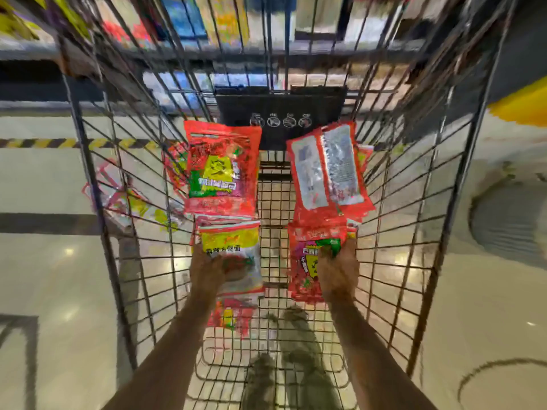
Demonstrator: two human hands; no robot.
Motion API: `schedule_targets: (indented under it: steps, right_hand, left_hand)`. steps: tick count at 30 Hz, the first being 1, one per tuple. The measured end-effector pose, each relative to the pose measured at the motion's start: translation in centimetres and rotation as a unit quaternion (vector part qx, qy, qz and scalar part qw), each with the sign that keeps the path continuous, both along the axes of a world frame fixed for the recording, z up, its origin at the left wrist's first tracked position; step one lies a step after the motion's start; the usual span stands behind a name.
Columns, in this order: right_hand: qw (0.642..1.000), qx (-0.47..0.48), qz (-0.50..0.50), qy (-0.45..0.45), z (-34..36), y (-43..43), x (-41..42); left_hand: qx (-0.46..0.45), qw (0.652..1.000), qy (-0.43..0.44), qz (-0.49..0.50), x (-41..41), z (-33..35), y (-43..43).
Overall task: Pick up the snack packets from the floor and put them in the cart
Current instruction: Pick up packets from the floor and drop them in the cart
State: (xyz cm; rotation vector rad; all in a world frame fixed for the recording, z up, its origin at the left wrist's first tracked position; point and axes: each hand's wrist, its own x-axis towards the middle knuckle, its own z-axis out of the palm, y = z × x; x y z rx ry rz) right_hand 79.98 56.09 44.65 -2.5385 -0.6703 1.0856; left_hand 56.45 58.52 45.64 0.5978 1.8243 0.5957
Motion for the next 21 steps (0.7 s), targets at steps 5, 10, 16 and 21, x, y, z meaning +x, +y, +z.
schedule_targets:
  steps: [5, 10, 16, 21]
  right_hand:
    - [0.995, 0.093, 0.037, -0.023, 2.3, -0.4, -0.6]
    - [0.977, 0.147, 0.151, -0.029, 10.5, 1.2, -2.8]
    - [0.940, 0.243, 0.232, -0.064, 22.4, 4.4, -8.6]
    - [0.888, 0.379, 0.251, -0.071, 32.8, 4.4, -14.5]
  left_hand:
    - [0.005, 0.983, 0.166, -0.078, -0.1, 2.0, -0.4]
    - [0.093, 0.975, 0.130, -0.156, -0.6, 9.9, 0.3]
    - [0.260, 0.898, 0.229, -0.270, -6.0, 23.2, 0.8]
    - [0.334, 0.858, 0.270, -0.281, -14.5, 33.1, -1.0]
